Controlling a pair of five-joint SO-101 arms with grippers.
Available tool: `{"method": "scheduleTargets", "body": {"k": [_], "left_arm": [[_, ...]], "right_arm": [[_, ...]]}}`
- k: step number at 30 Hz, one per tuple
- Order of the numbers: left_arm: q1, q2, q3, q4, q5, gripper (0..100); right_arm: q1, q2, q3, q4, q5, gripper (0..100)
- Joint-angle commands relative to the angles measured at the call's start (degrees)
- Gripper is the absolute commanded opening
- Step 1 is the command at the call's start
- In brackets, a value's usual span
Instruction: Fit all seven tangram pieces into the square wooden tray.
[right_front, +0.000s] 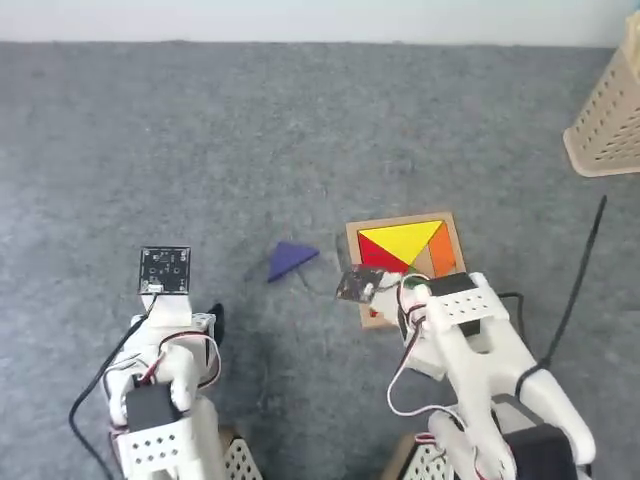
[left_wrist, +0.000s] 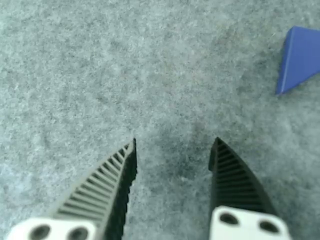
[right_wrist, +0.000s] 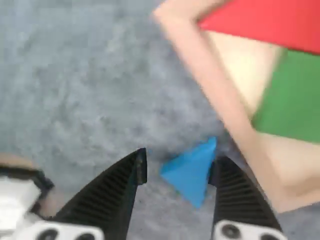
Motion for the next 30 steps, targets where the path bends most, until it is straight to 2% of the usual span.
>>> {"method": "scheduleTargets", "body": {"k": [1, 10, 15, 17, 20, 23, 25, 28, 30], "left_arm": [[-0.26, -0.97, -0.22, 0.35, 0.44, 23], [-0.26, -0.97, -0.22, 0.35, 0.44, 23], [-0.26, -0.97, -0.22, 0.35, 0.44, 23], [-0.26, -0.97, -0.22, 0.35, 0.44, 23], [-0.26, -0.97, -0.22, 0.35, 0.44, 23], [-0.26, -0.97, -0.22, 0.35, 0.44, 23], [-0.26, -0.97, -0.22, 0.35, 0.44, 23], [-0.26, -0.97, -0.22, 0.35, 0.44, 23], [-0.26, -0.97, -0.22, 0.35, 0.44, 23]], "right_arm": [[-0.13, 0.75, -0.18, 1.80, 8.09, 19.5], [0.57, 0.92, -0.09, 1.63, 11.16, 18.4], [0.66, 0.92, -0.09, -2.59, 11.25, 3.4], [0.66, 0.92, -0.18, -3.65, 10.99, 0.6], [0.66, 0.75, -0.26, -3.74, 9.76, 1.3], [0.48, 0.31, -1.23, -3.74, 4.22, 1.7], [0.75, 0.31, -2.46, -2.86, 2.02, 6.2], [1.89, 0.22, -4.66, -0.48, 3.34, 16.4], [2.15, -1.19, -5.71, 1.89, 6.95, 19.9]]}}
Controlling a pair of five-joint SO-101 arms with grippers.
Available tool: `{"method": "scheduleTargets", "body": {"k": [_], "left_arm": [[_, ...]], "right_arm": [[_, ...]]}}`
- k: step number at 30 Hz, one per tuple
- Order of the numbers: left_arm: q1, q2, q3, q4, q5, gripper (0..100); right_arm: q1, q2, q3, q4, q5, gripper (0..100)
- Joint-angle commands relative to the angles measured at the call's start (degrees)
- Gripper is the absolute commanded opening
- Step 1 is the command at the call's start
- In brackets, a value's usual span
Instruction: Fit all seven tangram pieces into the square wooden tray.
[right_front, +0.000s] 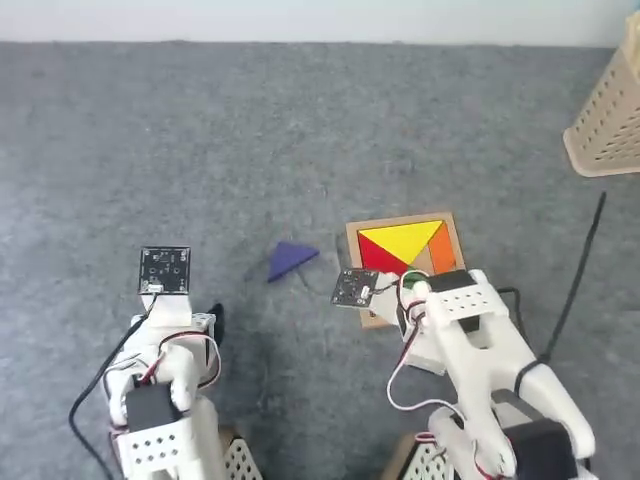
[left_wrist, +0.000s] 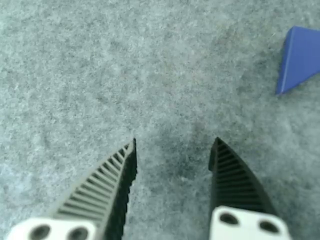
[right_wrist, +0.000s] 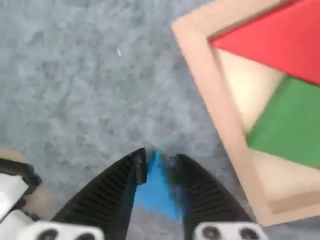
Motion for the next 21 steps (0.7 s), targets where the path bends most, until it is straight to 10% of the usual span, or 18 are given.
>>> {"method": "scheduleTargets", "body": {"k": [1, 10, 21], "left_arm": [[-0.26, -0.97, -0.22, 0.35, 0.44, 23], [-0.26, -0.97, -0.22, 0.35, 0.44, 23], [-0.26, -0.97, -0.22, 0.35, 0.44, 23]], "right_arm": [[1.27, -3.47, -3.96, 4.44, 5.54, 19.9], [5.23, -19.12, -3.78, 17.80, 23.74, 20.2], [12.88, -3.56, -3.78, 11.82, 28.66, 19.9]]}}
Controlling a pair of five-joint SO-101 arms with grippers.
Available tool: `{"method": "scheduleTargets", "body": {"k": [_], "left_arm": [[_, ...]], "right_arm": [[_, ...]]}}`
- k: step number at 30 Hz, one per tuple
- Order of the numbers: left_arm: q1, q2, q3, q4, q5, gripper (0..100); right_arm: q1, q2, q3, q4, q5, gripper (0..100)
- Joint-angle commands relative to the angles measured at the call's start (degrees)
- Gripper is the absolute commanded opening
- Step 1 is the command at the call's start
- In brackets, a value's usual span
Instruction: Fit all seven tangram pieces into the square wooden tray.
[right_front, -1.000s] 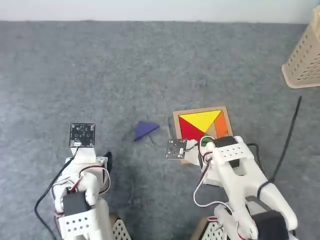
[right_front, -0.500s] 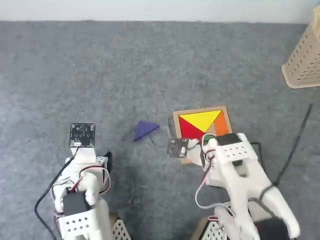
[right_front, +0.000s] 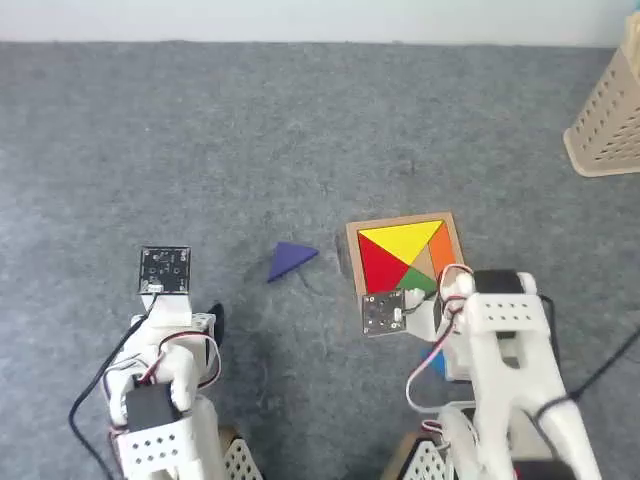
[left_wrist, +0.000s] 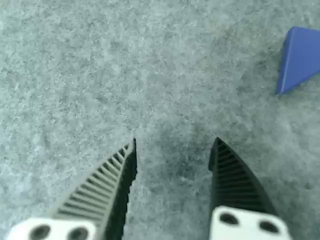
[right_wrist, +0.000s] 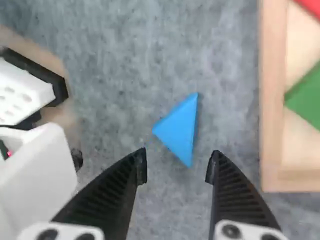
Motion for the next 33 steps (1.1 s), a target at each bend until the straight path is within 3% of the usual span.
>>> {"method": "scheduleTargets", "body": {"k": [1, 5, 9, 17, 23, 33], "left_arm": [[-0.26, -0.97, -0.22, 0.35, 0.44, 23], [-0.26, -0.97, -0.22, 0.35, 0.44, 23], [-0.26, -0.97, -0.22, 0.35, 0.44, 23], [-0.26, -0.97, -0.22, 0.35, 0.44, 23], [-0.26, -0.97, -0.22, 0.35, 0.44, 23], [-0.26, -0.97, -0.22, 0.35, 0.44, 23]], "right_arm": [[0.66, 6.29, -2.81, -2.86, 1.05, 19.9], [0.75, 11.65, -2.81, -6.20, 0.70, 19.9], [0.66, 16.04, -2.81, -12.00, -4.75, 19.9], [-1.36, 18.24, -5.10, -15.96, -19.43, 19.2], [-7.16, 18.15, -5.27, -16.04, -28.22, 6.9], [-12.53, 18.24, -11.08, -14.81, -48.70, 6.7]]}}
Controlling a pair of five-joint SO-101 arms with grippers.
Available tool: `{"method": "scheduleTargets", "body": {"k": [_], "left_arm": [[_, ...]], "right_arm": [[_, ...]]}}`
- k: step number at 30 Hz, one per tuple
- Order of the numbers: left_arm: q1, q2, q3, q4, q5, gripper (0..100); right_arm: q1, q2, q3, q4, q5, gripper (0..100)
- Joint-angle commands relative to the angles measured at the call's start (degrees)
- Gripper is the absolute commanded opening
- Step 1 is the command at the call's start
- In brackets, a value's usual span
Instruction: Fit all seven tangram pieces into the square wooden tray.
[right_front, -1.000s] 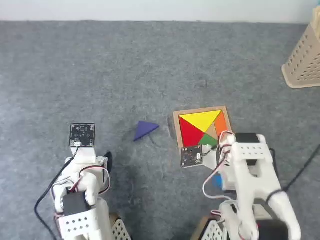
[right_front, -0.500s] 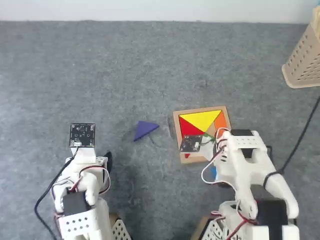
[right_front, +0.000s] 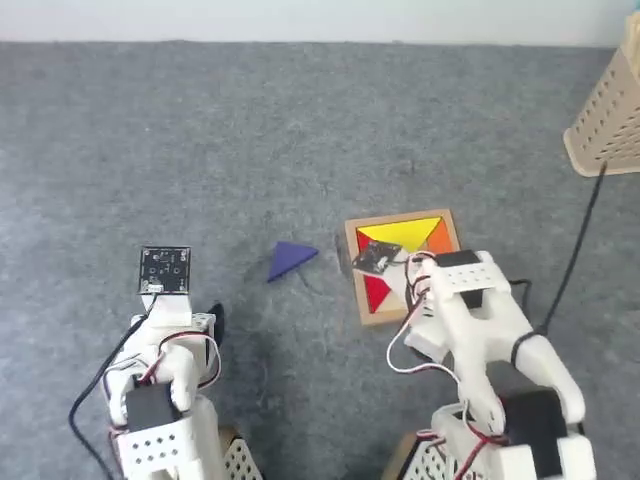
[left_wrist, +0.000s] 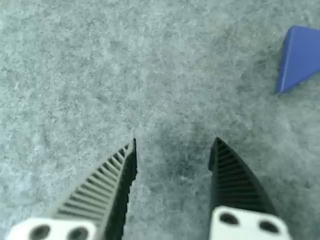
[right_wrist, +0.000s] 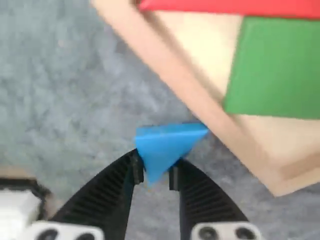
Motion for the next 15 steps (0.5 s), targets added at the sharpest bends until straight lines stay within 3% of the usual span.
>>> {"method": "scheduleTargets", "body": {"k": [1, 9, 15], "left_arm": [[-0.26, -0.97, -0.22, 0.35, 0.44, 23], [-0.26, -0.97, -0.22, 0.35, 0.44, 23], [-0.26, -0.97, -0.22, 0.35, 0.44, 23]], "right_arm": [[-3.74, -0.40, -5.01, -0.04, -5.98, 6.9], [-7.60, 0.04, -7.56, 4.79, -20.22, 20.1], [-9.36, 0.22, -9.41, 4.70, -36.22, 18.6]]}}
